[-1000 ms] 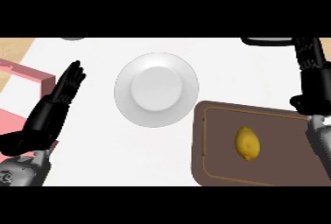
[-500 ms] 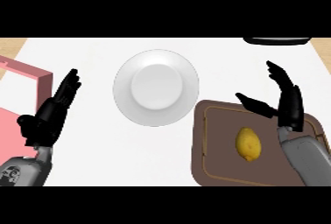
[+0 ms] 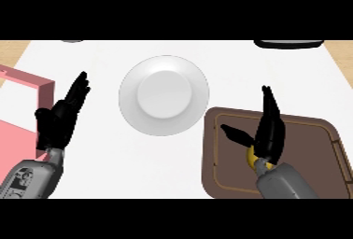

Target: Pick the lemon from the tray and place it in the plate

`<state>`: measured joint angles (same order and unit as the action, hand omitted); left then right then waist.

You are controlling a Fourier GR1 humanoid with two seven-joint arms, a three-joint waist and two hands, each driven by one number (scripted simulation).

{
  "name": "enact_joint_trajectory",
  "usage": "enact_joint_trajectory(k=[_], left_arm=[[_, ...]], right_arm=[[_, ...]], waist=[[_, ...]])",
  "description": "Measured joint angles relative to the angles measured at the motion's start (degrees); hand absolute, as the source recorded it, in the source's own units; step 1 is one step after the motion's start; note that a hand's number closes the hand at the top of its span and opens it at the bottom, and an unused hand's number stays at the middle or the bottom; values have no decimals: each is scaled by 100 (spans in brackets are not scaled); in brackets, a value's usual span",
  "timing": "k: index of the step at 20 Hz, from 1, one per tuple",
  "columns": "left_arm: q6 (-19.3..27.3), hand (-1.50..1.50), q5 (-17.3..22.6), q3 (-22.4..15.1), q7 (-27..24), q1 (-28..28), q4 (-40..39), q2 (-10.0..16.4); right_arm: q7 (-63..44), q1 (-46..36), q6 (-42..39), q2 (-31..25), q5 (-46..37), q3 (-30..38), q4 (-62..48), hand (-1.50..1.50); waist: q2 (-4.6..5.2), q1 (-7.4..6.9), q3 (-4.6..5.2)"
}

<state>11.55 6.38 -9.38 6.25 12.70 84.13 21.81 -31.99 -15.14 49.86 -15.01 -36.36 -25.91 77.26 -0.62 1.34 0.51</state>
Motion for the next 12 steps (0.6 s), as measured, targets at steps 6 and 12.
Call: enact_joint_trajectory(k=[6,12], left_arm=[[-33,0,9,126,-57,28,-204,1],[9,0,-53,123,-70,-6,-229,-29]], right_arm=[[-1698,42,-1124,-113,-1571,-39,1021,-150],[-3009,96,-3002,-180,-1616,-94,1905,-150]], waist=[[-33,123,-6],[-40,123,-10]])
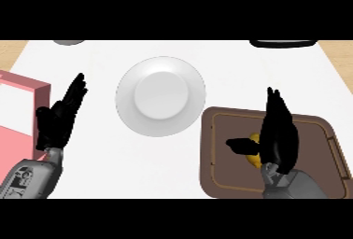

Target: Pick the lemon from the tray and place it in the plate

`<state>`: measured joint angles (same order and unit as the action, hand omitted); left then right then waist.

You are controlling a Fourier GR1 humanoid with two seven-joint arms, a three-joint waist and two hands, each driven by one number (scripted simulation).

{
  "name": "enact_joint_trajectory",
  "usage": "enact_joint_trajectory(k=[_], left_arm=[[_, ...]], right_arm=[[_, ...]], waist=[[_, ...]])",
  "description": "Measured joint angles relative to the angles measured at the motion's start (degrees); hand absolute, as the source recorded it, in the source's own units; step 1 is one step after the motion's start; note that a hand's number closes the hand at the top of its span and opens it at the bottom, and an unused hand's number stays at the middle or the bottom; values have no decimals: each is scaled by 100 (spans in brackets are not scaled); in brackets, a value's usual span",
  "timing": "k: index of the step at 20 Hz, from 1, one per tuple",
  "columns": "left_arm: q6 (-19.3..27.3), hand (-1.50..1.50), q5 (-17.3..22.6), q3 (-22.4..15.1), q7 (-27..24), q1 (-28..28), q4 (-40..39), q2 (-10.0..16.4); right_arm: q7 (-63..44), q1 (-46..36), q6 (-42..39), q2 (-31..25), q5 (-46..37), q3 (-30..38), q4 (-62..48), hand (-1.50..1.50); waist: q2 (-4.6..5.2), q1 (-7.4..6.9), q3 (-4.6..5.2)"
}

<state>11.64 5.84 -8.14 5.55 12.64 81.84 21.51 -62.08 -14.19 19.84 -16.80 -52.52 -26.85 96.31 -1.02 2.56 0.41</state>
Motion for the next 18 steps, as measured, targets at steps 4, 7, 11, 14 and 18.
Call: enact_joint_trajectory(k=[4,7,11,14,18], left_arm=[[-26,0,-4,4,-6,23,22,-24],[-57,0,-13,0,-27,82,-36,-69],[-101,0,-48,-60,-115,20,-1,-141],[-105,0,-70,-34,-52,82,-2,-162],[-96,0,-121,-34,22,132,26,-189]], right_arm=[[-479,5,-968,-75,212,146,641,-150],[-683,37,-1423,-26,375,253,962,-150],[-819,103,-1884,25,568,477,1263,-150],[-783,156,-2142,67,710,681,1332,-150],[-718,335,-2416,148,806,800,1231,-150]], waist=[[20,-56,-9],[43,-91,-16],[60,-153,-23],[75,-187,-28],[84,-215,-31]])
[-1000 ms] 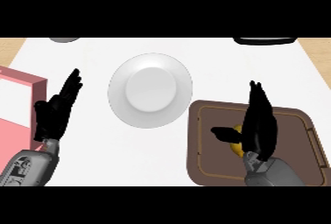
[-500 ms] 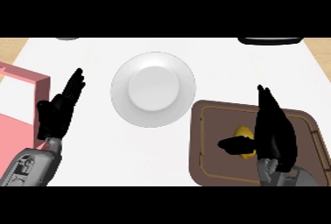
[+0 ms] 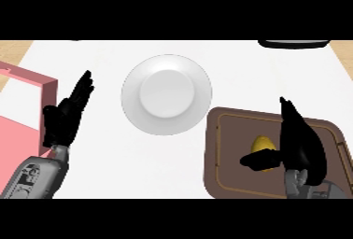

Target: Pick the lemon from the tray and place it in the plate

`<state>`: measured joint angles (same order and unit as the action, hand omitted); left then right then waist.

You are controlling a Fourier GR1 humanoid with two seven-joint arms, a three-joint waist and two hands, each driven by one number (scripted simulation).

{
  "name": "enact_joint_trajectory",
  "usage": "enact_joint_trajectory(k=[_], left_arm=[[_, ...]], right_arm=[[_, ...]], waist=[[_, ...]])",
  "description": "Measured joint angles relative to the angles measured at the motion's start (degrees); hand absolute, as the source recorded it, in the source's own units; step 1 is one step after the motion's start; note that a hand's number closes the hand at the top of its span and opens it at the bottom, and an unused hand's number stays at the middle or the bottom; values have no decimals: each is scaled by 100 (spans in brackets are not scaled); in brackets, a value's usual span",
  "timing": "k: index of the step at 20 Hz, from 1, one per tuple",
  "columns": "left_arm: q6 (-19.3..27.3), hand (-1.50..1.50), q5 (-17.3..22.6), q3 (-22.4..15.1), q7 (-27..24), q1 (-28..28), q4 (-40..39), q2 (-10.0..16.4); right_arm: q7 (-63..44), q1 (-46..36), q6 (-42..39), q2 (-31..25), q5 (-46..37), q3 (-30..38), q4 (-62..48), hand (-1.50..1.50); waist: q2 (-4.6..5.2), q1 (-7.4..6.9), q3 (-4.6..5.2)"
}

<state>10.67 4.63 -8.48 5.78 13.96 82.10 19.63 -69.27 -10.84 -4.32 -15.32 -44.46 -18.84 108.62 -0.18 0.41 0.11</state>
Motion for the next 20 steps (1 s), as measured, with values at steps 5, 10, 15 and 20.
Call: enact_joint_trajectory(k=[5,10,15,20], left_arm=[[-46,0,-28,-6,-17,12,-12,-67],[-162,0,-29,90,-123,-61,-38,-46],[-214,0,-90,147,-110,-82,-51,-83],[-205,0,-202,173,-169,-72,-95,-201]], right_arm=[[139,31,-272,142,76,211,-401,-150],[293,188,-426,308,57,376,-642,-150],[402,404,-530,476,-62,489,-729,-150],[533,701,-530,696,-308,518,-887,-150]], waist=[[14,-36,-4],[16,-41,-6],[15,-34,-9],[16,-31,-9]])
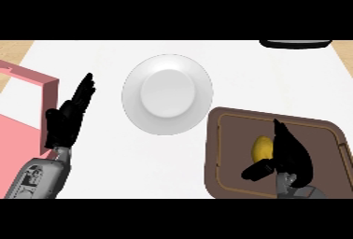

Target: Pick the lemon from the tray and place it in the plate

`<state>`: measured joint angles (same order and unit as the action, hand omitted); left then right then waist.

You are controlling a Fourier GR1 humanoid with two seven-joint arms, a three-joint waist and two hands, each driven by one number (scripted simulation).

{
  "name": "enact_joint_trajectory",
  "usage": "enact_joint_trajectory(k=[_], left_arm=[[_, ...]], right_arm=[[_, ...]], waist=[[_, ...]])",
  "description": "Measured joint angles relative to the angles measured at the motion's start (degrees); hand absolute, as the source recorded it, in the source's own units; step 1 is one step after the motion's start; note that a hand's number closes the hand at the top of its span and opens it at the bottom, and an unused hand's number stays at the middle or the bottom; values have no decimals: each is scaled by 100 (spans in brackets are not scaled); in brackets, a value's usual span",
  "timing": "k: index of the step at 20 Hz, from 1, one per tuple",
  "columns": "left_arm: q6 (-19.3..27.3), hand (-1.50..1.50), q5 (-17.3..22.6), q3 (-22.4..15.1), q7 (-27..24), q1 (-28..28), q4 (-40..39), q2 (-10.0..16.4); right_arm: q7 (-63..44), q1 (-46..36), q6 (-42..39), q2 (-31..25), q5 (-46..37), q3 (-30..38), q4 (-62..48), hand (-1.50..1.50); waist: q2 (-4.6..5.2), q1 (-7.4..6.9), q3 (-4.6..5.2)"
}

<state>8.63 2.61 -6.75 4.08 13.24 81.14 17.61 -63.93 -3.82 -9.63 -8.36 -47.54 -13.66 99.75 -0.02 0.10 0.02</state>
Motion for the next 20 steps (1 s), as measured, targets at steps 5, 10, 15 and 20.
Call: enact_joint_trajectory(k=[5,10,15,20], left_arm=[[-25,0,-133,56,107,90,6,-133],[-196,0,-177,252,85,149,-59,-156],[-308,0,-295,324,214,25,162,-227],[-353,0,-324,369,197,81,92,-281]], right_arm=[[204,-16,-60,-42,-248,204,-85,150],[342,20,48,101,-713,202,-235,150],[474,51,151,189,-1078,246,-180,150],[1449,-201,87,-327,-880,422,-310,150]], waist=[[0,-2,-2],[-9,-3,9],[-8,-7,4],[7,-27,-3]])
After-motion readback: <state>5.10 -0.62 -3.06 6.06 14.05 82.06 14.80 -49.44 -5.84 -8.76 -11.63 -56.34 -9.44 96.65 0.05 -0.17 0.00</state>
